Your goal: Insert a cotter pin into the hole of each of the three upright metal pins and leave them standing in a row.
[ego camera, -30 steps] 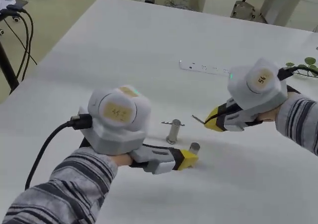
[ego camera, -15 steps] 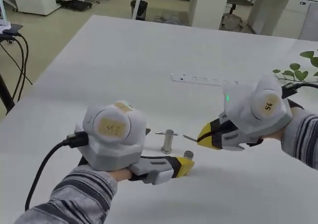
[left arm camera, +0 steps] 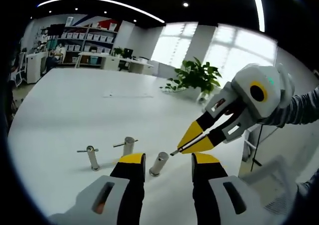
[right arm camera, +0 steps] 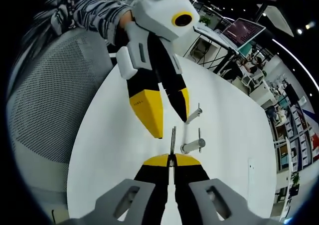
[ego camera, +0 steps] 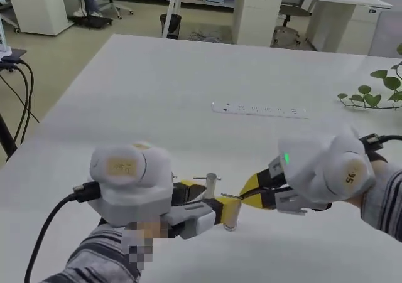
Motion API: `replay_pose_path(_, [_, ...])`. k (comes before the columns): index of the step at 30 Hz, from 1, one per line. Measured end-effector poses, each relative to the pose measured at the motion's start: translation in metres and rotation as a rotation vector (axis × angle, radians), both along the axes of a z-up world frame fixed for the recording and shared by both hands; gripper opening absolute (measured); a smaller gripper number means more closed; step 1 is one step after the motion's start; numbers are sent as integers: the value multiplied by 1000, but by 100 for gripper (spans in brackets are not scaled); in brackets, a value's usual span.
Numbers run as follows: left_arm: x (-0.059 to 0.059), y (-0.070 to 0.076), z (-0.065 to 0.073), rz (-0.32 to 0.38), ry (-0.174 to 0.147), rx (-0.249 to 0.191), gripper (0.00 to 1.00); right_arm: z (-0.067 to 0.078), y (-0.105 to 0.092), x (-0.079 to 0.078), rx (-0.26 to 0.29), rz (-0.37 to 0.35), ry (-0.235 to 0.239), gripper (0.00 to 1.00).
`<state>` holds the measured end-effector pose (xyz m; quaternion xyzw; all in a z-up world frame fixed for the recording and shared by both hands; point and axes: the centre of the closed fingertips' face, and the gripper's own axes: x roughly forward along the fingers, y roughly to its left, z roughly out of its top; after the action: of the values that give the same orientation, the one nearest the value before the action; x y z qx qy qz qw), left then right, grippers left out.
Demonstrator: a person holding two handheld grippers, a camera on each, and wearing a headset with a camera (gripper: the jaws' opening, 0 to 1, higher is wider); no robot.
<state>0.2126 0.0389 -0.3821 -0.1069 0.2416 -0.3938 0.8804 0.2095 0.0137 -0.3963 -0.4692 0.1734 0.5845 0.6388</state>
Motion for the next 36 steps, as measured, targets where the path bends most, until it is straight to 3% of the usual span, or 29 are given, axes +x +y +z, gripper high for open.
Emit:
replay_pose_path(5, [-4,-4,4,7,33,-82,25,3,3,-6,13,13,-12,0])
replay_pose_path(8, [-7,-6,3,10,74,-120,17,6,5,-8,24,18,-19,0])
replay_pose_path(12, [-8,-7,4,20,102,-163,11,6,6,-9,33,17,-21,0])
replay_pose_path(22, [-10,-8,6,17,108,-200,0,12,9,-11,49,19,-29,0])
replay_pose_path(25, [-12,-9,7,3,93,-195,0,11,9,-12,53,18,-24,0])
replay_pose_path(30, [-15,-11,7,-41,55,-147,0,10,9,-14,54,11,-7,0])
replay_pose_path(36, [-19,-12,6,-121,-37,-43,0,9,9,-15,83,-15,29,0])
